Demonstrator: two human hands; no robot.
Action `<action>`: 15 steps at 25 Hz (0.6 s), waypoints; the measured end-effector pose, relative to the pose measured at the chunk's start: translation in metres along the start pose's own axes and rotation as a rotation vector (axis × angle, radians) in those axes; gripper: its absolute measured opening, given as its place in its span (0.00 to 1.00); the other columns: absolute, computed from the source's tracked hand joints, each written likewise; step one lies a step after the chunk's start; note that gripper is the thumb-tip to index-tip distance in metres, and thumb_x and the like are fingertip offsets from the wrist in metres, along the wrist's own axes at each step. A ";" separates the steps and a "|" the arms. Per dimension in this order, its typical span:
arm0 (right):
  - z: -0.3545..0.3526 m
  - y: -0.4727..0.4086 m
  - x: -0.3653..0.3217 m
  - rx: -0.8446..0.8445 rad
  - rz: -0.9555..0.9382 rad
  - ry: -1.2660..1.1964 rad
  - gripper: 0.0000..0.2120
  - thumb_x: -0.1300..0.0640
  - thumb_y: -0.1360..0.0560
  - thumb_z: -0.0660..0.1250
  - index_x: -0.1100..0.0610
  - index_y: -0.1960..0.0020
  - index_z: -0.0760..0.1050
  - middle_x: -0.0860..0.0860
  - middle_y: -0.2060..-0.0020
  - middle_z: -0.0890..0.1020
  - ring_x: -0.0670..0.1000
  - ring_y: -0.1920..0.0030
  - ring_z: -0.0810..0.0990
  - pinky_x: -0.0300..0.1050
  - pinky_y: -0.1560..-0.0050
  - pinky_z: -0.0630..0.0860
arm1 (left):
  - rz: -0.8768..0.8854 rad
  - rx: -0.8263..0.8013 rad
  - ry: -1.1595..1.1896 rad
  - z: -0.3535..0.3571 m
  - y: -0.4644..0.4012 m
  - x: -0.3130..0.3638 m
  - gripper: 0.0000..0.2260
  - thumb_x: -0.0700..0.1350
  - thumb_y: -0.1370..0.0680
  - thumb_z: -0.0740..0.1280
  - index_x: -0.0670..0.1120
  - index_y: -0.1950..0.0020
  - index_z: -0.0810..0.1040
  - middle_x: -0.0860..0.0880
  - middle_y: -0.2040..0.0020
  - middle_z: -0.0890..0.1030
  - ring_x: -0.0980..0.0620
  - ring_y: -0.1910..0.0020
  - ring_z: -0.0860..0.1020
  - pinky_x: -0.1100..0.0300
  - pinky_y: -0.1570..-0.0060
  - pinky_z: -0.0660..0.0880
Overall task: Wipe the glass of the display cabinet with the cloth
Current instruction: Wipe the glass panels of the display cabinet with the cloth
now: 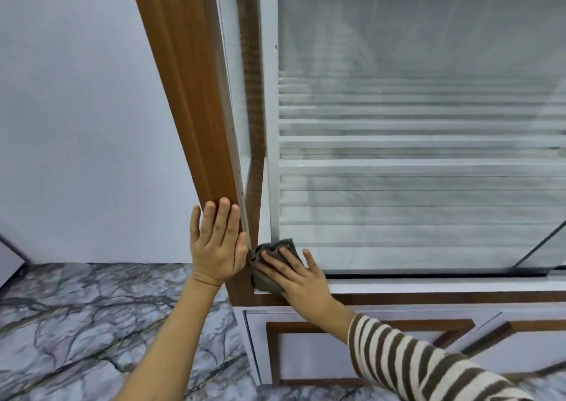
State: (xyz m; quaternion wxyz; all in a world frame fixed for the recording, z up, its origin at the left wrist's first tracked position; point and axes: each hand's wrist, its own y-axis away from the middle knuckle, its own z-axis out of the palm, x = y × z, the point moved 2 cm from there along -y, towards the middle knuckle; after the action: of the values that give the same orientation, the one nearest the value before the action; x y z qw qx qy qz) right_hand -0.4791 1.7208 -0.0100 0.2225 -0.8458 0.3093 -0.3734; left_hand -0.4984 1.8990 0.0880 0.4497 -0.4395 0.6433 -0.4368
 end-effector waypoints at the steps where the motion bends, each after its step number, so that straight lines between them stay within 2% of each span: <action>1: 0.000 0.007 0.007 -0.030 -0.077 0.038 0.42 0.54 0.31 0.72 0.44 0.23 0.55 0.48 0.21 0.43 0.52 0.21 0.43 0.58 0.24 0.32 | -0.003 -0.001 0.001 0.000 0.000 0.000 0.26 0.46 0.19 0.51 0.42 0.22 0.50 0.47 0.21 0.49 0.47 0.22 0.48 0.48 0.24 0.49; 3: -0.006 0.007 0.027 -0.034 -0.166 0.125 0.42 0.55 0.30 0.70 0.44 0.22 0.52 0.49 0.21 0.42 0.51 0.21 0.40 0.59 0.25 0.31 | -0.009 -0.001 0.010 0.001 0.001 0.001 0.26 0.47 0.19 0.51 0.42 0.22 0.51 0.47 0.21 0.49 0.47 0.22 0.48 0.48 0.24 0.50; 4: -0.012 0.000 0.036 0.005 -0.128 0.151 0.41 0.54 0.28 0.68 0.45 0.22 0.49 0.49 0.21 0.41 0.52 0.22 0.40 0.59 0.25 0.30 | -0.011 0.001 0.017 0.001 0.002 0.001 0.26 0.47 0.19 0.51 0.42 0.22 0.51 0.47 0.21 0.49 0.47 0.22 0.48 0.48 0.24 0.50; 7: -0.032 -0.039 0.037 0.158 0.178 0.033 0.37 0.43 0.23 0.60 0.48 0.21 0.44 0.50 0.21 0.42 0.55 0.22 0.39 0.58 0.25 0.33 | -0.020 0.009 0.012 0.002 0.003 0.000 0.26 0.47 0.19 0.52 0.42 0.22 0.52 0.47 0.21 0.50 0.47 0.22 0.48 0.47 0.25 0.50; 9: -0.032 -0.051 0.021 0.160 0.291 -0.069 0.38 0.40 0.23 0.57 0.50 0.21 0.43 0.51 0.21 0.42 0.56 0.22 0.39 0.58 0.25 0.35 | -0.018 0.008 0.019 0.002 0.003 0.001 0.25 0.47 0.19 0.52 0.42 0.22 0.52 0.47 0.21 0.50 0.47 0.22 0.48 0.47 0.25 0.51; 11: -0.022 -0.039 0.002 0.081 0.274 -0.054 0.42 0.40 0.26 0.60 0.51 0.21 0.42 0.51 0.21 0.41 0.56 0.22 0.39 0.59 0.24 0.37 | -0.016 0.013 0.023 0.001 0.003 0.001 0.26 0.47 0.19 0.52 0.42 0.22 0.52 0.47 0.21 0.50 0.47 0.22 0.49 0.46 0.25 0.51; 15: -0.006 -0.004 -0.031 -0.114 0.270 -0.084 0.59 0.42 0.40 0.79 0.49 0.21 0.45 0.50 0.21 0.41 0.55 0.21 0.41 0.59 0.24 0.38 | -0.031 0.012 0.030 0.002 0.003 0.002 0.26 0.47 0.19 0.52 0.43 0.22 0.52 0.48 0.21 0.50 0.47 0.22 0.48 0.47 0.25 0.51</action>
State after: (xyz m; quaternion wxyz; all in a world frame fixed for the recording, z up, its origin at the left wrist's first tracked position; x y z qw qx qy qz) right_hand -0.4988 1.7434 -0.0190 0.2352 -0.8226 0.4314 -0.2861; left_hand -0.4976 1.8981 0.0841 0.4357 -0.4401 0.6405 -0.4541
